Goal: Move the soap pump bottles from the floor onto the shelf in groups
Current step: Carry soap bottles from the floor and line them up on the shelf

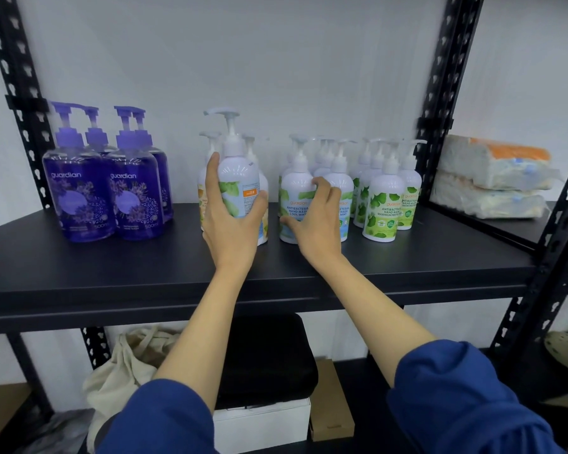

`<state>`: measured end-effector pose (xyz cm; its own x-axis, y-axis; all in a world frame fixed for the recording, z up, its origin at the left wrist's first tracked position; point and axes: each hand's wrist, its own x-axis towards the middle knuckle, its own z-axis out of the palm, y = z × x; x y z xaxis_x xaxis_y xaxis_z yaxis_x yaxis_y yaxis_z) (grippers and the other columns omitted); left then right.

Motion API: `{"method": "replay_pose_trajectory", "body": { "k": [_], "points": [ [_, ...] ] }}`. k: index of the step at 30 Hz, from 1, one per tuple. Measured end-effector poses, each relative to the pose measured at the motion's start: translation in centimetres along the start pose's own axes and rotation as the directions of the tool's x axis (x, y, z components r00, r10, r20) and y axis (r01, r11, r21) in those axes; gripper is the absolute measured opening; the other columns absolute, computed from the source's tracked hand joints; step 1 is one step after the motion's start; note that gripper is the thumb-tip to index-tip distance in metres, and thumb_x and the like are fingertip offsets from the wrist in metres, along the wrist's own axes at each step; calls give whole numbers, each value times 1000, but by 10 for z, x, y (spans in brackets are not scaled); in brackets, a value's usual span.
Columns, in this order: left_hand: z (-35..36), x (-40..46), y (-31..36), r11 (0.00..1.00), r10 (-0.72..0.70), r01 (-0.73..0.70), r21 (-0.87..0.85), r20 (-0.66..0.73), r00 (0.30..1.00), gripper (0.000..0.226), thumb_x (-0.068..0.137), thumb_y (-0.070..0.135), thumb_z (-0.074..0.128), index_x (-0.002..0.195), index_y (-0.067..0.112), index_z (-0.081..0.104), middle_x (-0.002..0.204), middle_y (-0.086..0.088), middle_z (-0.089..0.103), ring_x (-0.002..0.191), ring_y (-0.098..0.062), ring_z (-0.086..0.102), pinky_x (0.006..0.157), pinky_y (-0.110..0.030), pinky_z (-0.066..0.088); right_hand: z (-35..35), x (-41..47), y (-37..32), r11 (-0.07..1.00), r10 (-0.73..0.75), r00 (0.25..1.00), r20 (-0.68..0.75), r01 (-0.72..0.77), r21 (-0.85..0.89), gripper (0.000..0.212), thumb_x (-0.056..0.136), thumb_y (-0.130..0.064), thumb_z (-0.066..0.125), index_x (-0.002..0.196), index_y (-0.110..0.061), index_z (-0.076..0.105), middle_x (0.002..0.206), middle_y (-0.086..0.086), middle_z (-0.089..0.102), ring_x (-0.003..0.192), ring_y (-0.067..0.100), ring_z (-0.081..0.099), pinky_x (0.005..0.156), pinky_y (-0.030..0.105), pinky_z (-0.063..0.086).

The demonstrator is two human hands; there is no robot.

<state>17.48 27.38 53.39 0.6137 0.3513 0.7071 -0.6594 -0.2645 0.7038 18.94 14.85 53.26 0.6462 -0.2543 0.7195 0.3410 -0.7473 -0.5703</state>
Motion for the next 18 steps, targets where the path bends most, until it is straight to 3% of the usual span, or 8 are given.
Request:
{"method": "replay_pose_trajectory", "body": {
  "k": [10,18],
  "points": [
    [0,-1,-1,1000,-18,18,-4,6,1000,79,68,57,59,136,60,19,140,9,47,119,-14,54,98,-41,48,-2,-2,1,996,27,999,47,-31,83,68,80,-15,73,136,-6,34,132,10,43,119,23,45,94,29,40],
    [0,-1,0,1000,-23,23,14,10,1000,77,68,57,59,133,61,19,141,9,47,121,-16,53,99,-42,48,-2,-2,0,999,27,999,37,-29,46,70,80,-15,73,137,-6,33,132,11,42,119,25,45,94,34,44]
  ]
}}
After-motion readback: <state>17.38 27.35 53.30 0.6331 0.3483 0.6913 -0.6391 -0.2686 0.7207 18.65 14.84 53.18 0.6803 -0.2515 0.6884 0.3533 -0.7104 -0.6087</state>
